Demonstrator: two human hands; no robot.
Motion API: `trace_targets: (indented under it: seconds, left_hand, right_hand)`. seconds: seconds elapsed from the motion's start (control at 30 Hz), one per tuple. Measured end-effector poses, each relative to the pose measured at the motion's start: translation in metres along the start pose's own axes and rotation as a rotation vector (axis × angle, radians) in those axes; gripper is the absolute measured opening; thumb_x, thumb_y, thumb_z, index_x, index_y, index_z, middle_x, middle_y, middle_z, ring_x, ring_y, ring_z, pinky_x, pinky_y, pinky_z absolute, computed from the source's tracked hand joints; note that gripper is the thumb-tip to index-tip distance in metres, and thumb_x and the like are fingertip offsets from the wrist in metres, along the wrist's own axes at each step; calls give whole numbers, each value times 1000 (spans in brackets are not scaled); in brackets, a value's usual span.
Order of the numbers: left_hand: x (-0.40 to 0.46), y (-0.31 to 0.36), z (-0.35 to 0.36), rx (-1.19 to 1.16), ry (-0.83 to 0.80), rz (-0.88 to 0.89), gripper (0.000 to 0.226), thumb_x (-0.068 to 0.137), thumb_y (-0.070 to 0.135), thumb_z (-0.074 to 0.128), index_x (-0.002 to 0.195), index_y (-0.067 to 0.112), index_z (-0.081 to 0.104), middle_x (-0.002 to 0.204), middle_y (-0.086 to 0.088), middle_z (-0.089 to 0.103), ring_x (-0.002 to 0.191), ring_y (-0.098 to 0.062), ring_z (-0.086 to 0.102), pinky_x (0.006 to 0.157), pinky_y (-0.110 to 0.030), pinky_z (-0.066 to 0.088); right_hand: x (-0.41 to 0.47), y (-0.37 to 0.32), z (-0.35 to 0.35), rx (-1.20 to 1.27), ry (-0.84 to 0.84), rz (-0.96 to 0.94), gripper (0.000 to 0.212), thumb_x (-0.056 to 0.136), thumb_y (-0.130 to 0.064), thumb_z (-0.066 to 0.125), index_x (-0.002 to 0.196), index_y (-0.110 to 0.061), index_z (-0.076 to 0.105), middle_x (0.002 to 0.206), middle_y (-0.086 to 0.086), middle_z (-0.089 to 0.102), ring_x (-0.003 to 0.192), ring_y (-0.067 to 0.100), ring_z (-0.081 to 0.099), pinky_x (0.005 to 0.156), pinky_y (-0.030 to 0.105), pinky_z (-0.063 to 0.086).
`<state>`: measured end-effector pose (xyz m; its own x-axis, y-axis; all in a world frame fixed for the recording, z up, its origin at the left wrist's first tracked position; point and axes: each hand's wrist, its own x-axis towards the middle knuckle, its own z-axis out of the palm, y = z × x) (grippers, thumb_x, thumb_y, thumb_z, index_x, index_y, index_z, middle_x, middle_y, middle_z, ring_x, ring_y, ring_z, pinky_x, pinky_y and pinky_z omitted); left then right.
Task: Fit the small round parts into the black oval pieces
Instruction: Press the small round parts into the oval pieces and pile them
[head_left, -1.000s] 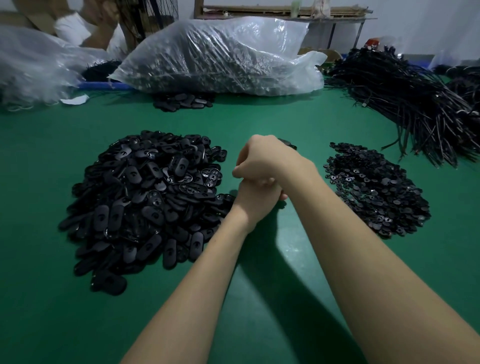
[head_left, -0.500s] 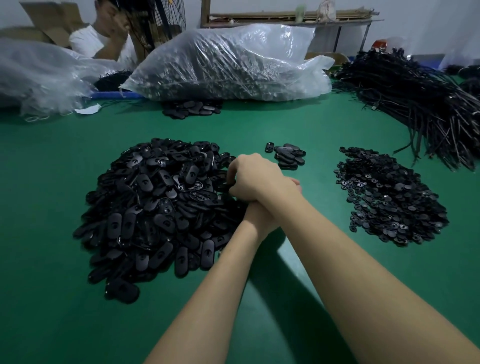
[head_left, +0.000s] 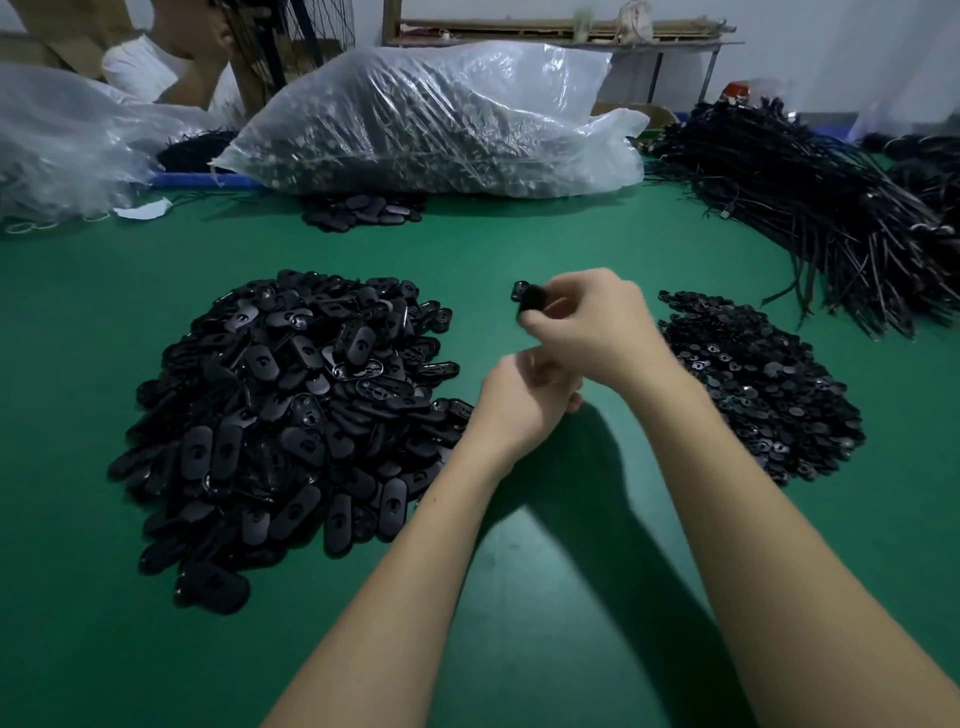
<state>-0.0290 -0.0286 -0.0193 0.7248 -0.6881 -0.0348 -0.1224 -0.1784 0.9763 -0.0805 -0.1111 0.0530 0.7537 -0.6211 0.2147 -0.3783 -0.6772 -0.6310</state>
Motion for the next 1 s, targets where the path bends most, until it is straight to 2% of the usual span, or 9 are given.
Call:
trace_targets:
  seconds: [0.07, 0.13, 0.2, 0.33, 0.53, 0.63, 0.8, 0.93, 1.0]
  left_hand:
    - [-1, 0, -1, -38, -31, 44, 14, 95, 15, 59, 85, 21, 68, 79, 0, 74, 74, -14, 70, 86, -35, 57]
    - [0, -1, -1, -65, -25, 52, 11, 96, 17, 61, 92, 21, 70, 85, -1, 75, 75, -15, 72, 90, -41, 58]
    - [-1, 2, -1, -91, -35, 54, 7, 97, 19, 63, 99, 20, 69, 93, -4, 75, 75, -15, 73, 86, -41, 60]
    - [-4, 14, -3, -172, -71, 44, 11, 98, 16, 62, 107, 15, 69, 99, -8, 73, 71, -10, 70, 68, -25, 59]
    - [-6, 20, -12, -280, -122, 13, 17, 95, 14, 68, 112, 16, 72, 93, -4, 75, 76, -11, 69, 69, -21, 55]
    - [-7, 19, -12, -278, -138, 20, 17, 94, 13, 70, 110, 18, 73, 87, -2, 76, 75, -12, 70, 71, -22, 56]
    - [-7, 15, -8, -365, -90, -43, 8, 94, 6, 68, 96, 12, 74, 85, -4, 74, 75, -14, 68, 75, -22, 58]
    - [-4, 15, -9, -473, -39, -130, 6, 93, 2, 67, 92, 8, 69, 91, -12, 71, 72, -16, 70, 70, -20, 59]
    - [-3, 15, -8, -483, -50, -155, 7, 93, 1, 66, 92, 8, 67, 91, -13, 70, 71, -15, 71, 69, -20, 59]
  right_hand:
    - [-9, 22, -12, 69, 80, 49, 21, 89, -30, 66, 75, -15, 67, 72, -3, 71, 74, 16, 65, 65, 21, 51]
    - [-20, 40, -20, 175, 82, 108, 16, 89, -29, 66, 81, -17, 74, 78, -3, 77, 81, 16, 72, 82, 34, 58]
    - [-27, 52, -25, 221, 17, 151, 12, 90, -27, 67, 83, -21, 75, 78, -5, 78, 80, 14, 74, 84, 39, 60]
    - [-34, 66, -30, 193, -181, 111, 12, 94, -27, 71, 104, -22, 68, 76, -7, 78, 70, 7, 70, 76, 31, 57]
    - [-38, 74, -40, 414, -363, 62, 29, 100, -21, 66, 128, -26, 68, 76, -1, 75, 64, 10, 59, 69, 20, 55]
    - [-37, 73, -41, 373, -392, 51, 35, 98, -23, 69, 132, -29, 63, 79, 1, 78, 66, 9, 61, 71, 24, 57]
    - [-35, 80, -48, 139, -291, 137, 32, 91, -50, 71, 119, -37, 64, 85, -10, 79, 74, 6, 70, 80, 32, 56]
    - [-36, 95, -54, -133, 56, 237, 20, 95, -50, 62, 102, -35, 74, 93, -13, 73, 94, 16, 68, 84, 35, 54]
    - [-37, 99, -53, -225, 76, 275, 18, 94, -47, 65, 102, -34, 75, 97, -12, 72, 97, 18, 66, 83, 35, 55]
